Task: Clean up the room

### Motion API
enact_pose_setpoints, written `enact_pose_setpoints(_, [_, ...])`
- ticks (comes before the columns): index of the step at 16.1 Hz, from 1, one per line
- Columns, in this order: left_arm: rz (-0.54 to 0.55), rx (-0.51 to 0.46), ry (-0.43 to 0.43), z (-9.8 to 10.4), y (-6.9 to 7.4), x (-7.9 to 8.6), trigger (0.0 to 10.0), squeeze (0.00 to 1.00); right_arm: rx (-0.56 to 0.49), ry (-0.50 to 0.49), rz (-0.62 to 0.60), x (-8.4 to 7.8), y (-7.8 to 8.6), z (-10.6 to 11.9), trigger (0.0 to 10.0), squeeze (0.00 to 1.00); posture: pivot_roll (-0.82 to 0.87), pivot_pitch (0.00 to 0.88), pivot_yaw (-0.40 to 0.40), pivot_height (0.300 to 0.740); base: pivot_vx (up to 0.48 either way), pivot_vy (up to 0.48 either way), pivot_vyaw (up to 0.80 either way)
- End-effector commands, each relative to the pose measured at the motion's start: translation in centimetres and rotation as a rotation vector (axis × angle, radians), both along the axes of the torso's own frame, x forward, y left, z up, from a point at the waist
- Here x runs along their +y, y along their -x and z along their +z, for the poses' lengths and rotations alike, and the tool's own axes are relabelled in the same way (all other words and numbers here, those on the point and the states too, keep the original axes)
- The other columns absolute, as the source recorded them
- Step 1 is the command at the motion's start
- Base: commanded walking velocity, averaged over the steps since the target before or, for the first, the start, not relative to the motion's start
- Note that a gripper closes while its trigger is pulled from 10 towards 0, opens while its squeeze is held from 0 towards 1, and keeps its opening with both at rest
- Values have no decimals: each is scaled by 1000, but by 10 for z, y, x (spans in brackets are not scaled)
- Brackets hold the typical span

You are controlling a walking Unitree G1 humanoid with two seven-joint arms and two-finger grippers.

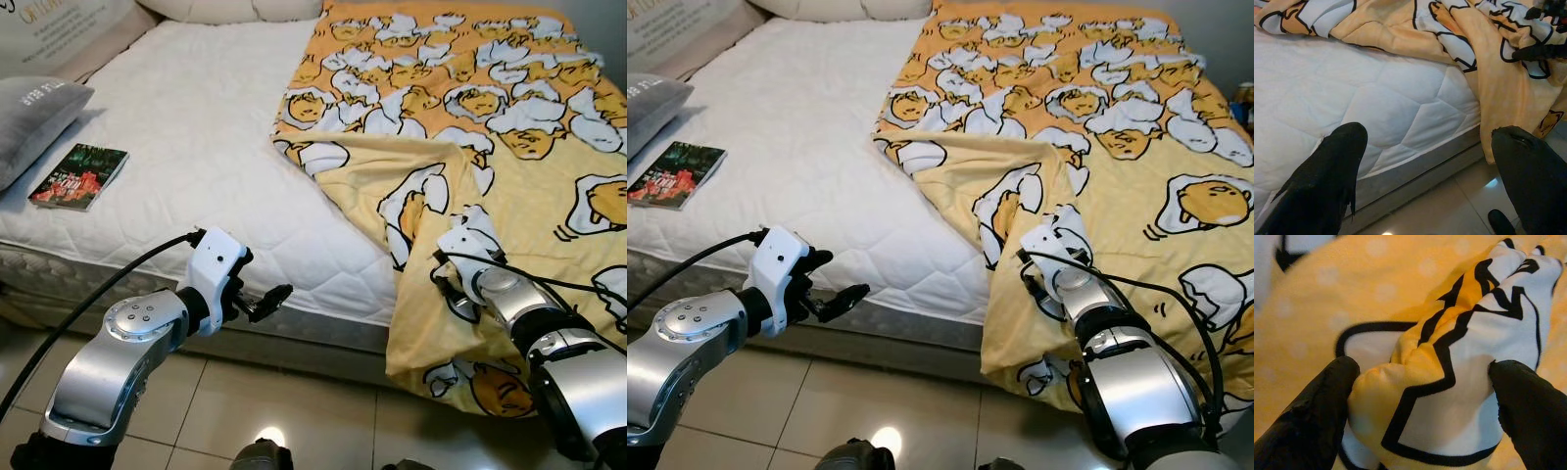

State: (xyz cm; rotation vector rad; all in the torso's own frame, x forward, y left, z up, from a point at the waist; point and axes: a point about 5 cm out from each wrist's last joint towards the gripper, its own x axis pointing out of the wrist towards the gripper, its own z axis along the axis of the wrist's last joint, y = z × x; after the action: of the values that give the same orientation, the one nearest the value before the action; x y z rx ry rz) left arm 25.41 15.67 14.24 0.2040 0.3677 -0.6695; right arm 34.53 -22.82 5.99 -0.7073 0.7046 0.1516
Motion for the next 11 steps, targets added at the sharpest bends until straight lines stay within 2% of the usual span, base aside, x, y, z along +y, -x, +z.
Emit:
enact_pose_setpoints(1, [6,-14,-23,4,0,2,10000,0,-13,54,3,-3,1,0,10000,0,145,101,78,740,0,0,0])
enact_pose_setpoints(2, [9,-15,-27,5,0,1,10000,0,-12,90,-1,-7,2,-1,10000,0,146,100,79,740,0,0,0])
enact_pose_setpoints(5, [14,-15,-30,5,0,2,10000,0,-22,76,-63,-11,4,-2,10000,0,147,99,80,740,0,0,0])
enact_pose_setpoints(6, [16,-16,-31,6,0,2,10000,0,-20,79,-67,-12,5,-3,4980,0,147,100,79,740,0,0,0])
enact_pose_setpoints(7, [19,-16,-32,6,-1,3,10000,0,-18,82,-68,-13,6,-4,4039,0,148,99,79,740,0,0,0])
enact_pose_setpoints(9, [17,-3,-33,5,1,3,10000,0,-1,84,-80,-15,8,-6,0,0,147,97,78,740,0,0,0])
enact_pose_setpoints(11, [-8,17,-40,3,4,2,10000,0,36,-21,-162,-14,13,-13,0,0,147,95,79,740,0,0,0])
